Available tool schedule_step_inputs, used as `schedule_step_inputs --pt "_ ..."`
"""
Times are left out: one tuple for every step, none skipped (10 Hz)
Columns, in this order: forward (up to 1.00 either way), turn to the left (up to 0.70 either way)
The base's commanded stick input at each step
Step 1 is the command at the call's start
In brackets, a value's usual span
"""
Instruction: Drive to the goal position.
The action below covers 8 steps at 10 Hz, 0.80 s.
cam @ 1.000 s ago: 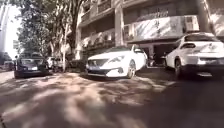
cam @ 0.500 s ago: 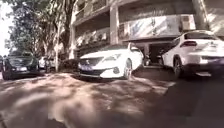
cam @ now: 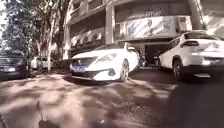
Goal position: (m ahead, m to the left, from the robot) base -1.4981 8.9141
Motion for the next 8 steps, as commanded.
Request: schedule_step_inputs --pt "0.45 -0.14" --pt "0.45 0.0" --pt "0.45 -0.08" --pt "0.45 -0.27" --pt "0.45 -0.27" --pt "0.45 -0.27" --pt "0.45 -0.27" --pt "0.45 -0.27"
